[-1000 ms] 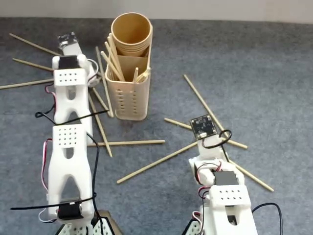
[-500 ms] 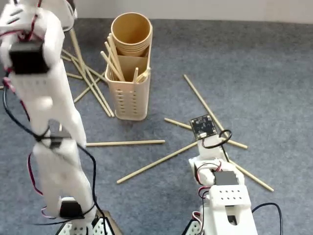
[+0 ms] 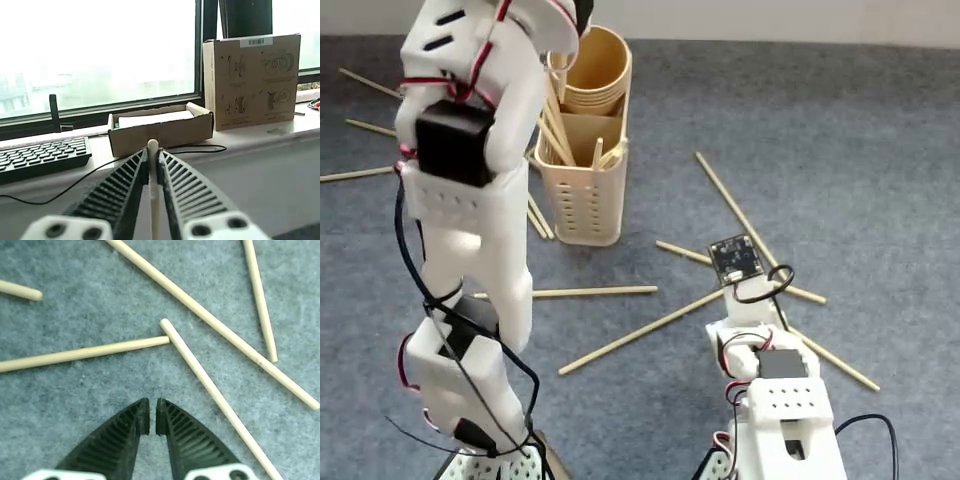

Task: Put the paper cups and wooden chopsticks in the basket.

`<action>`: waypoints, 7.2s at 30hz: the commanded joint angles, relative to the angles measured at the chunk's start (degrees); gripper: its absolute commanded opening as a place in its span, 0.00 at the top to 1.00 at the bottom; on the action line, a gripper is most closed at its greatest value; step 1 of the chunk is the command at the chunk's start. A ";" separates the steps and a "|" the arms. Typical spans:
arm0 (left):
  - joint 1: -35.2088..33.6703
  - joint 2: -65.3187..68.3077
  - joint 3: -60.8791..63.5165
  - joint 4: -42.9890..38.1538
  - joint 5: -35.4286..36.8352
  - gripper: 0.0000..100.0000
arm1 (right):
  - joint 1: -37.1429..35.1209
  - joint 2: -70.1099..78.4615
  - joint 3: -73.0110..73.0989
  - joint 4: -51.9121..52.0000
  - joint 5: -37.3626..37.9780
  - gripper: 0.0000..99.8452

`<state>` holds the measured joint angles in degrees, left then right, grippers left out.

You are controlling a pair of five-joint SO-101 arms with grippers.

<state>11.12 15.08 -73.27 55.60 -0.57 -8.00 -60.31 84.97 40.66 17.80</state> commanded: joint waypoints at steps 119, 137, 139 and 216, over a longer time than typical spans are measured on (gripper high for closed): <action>-36.97 -6.99 75.82 26.55 7.38 0.87 | -21.49 59.03 -111.87 7.43 -22.24 1.00; -36.97 -6.81 75.47 26.46 7.38 0.87 | -23.08 56.66 -95.25 -1.98 -15.38 0.74; -36.97 -6.73 75.47 26.46 7.38 0.87 | -23.08 53.41 -95.16 -1.80 -15.30 0.74; -36.44 -6.73 75.91 25.32 7.47 0.87 | -23.87 44.00 -99.65 -14.99 -13.45 0.99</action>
<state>-25.27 8.66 2.95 81.45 6.20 -29.10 -19.60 -12.44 31.34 6.37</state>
